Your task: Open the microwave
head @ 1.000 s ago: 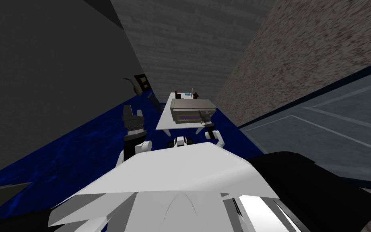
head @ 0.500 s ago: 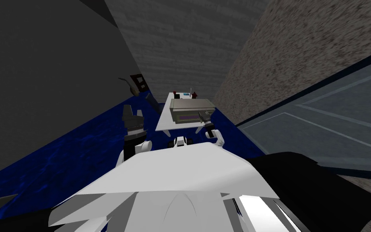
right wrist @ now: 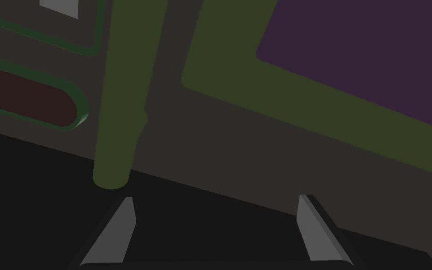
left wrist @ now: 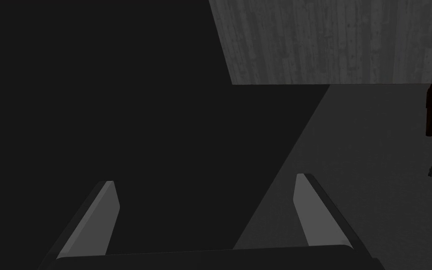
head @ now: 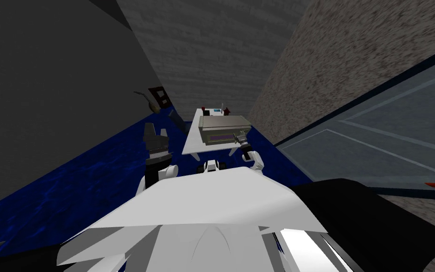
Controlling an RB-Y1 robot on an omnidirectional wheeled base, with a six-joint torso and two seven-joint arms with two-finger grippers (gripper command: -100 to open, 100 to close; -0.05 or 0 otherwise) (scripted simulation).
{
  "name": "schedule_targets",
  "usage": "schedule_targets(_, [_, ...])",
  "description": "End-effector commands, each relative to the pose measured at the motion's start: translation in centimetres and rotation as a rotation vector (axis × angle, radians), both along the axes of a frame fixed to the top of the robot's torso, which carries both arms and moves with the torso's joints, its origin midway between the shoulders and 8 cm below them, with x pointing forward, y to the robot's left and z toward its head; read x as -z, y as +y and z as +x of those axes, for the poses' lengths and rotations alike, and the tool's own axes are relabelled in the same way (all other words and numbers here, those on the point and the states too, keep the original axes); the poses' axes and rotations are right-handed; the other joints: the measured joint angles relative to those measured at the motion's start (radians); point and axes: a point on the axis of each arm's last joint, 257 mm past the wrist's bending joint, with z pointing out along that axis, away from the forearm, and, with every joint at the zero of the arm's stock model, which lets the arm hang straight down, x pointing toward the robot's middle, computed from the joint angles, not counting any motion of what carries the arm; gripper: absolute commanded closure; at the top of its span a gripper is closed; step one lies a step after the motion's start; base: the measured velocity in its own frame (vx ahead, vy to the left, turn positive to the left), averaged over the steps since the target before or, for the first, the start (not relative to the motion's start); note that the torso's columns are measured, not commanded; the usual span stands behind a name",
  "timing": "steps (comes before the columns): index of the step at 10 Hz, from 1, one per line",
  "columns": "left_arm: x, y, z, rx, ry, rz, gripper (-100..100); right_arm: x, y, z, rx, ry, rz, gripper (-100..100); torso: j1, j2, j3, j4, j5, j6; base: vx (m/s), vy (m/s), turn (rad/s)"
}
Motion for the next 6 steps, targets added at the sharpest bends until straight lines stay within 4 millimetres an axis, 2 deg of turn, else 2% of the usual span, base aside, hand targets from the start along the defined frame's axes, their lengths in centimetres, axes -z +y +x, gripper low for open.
schedule_targets(1, [0.0, 0.0, 0.0, 0.000, 0.000, 0.000, 0, 1.1, -1.2, 0.4, 0.030, 0.031, -0.129, -100, 0.000, 0.000, 0.000, 0.000, 0.000, 0.000, 0.002, 0.033, -0.029])
schedule_targets(6, [0.0, 0.0, 0.0, 0.000, 0.000, 0.000, 0, 3.5, -4.7, 1.3, 0.102, 0.107, -0.446, -100, -0.005, -0.002, -0.001, -0.002, -0.002, 0.002, 0.001, 0.035, -0.074])
